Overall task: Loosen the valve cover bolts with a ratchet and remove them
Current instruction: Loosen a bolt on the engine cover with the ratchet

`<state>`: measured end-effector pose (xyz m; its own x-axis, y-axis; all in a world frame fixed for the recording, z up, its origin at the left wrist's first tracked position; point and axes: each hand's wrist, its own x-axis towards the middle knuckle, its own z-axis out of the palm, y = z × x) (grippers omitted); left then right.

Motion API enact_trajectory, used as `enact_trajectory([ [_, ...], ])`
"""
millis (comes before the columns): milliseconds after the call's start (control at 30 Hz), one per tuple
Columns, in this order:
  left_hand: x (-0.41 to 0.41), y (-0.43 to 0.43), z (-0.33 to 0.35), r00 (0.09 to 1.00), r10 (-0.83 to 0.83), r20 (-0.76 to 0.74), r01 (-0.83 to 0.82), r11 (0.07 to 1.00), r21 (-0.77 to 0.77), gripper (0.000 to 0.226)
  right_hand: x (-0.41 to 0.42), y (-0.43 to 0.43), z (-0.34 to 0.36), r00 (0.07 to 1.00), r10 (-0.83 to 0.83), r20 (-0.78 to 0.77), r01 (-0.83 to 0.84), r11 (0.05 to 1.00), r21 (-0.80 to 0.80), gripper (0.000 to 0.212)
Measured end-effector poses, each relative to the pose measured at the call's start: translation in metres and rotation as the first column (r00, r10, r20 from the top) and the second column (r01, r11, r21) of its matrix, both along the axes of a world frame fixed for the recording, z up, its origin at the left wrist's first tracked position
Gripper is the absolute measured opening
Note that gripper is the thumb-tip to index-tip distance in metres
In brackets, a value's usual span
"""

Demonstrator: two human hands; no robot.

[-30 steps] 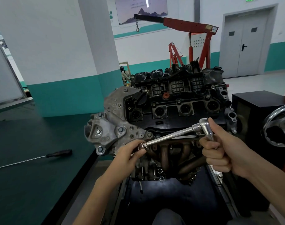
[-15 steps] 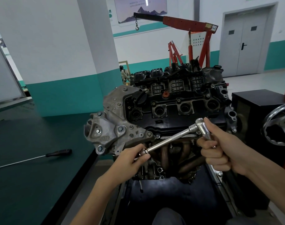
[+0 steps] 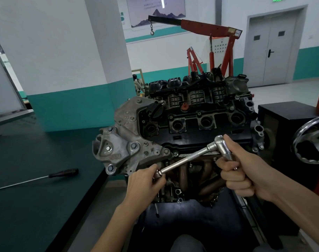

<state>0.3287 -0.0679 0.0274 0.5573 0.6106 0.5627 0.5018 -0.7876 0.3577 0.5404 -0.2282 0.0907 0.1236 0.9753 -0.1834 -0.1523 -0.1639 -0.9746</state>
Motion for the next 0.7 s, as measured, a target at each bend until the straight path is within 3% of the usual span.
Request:
enact_trajectory([
  [233,0.006,0.002,0.003,0.999,0.007,0.051,-0.005,0.999,-0.037,0.023,-0.001,0.001,0.001,0.999,-0.008,-0.033,0.008,1.0,0.008,0.063],
  [433,0.01,-0.004,0.002,0.997,-0.035,-0.071,0.029,0.997,-0.073,0.022,0.007,0.008,0.004,1.0,-0.007,-0.004,0.007,0.999,-0.047,0.063],
  [567,0.009,-0.002,0.012,0.992,-0.042,-0.123,0.04,0.999,-0.013,0.022,0.012,0.01,-0.003,0.999,-0.036,-0.011,0.036,0.999,-0.004,0.063],
  [633,0.007,-0.001,0.022,0.965,-0.218,-0.149,0.194,0.968,-0.16,0.022,0.019,0.007,-0.003,0.999,-0.033,0.015,0.033,0.999,0.012,0.064],
  [700,0.003,0.004,0.031,0.886,-0.444,-0.133,0.345,0.822,-0.453,0.026,0.023,0.005,-0.002,0.998,0.007,0.062,-0.008,1.0,0.027,0.068],
])
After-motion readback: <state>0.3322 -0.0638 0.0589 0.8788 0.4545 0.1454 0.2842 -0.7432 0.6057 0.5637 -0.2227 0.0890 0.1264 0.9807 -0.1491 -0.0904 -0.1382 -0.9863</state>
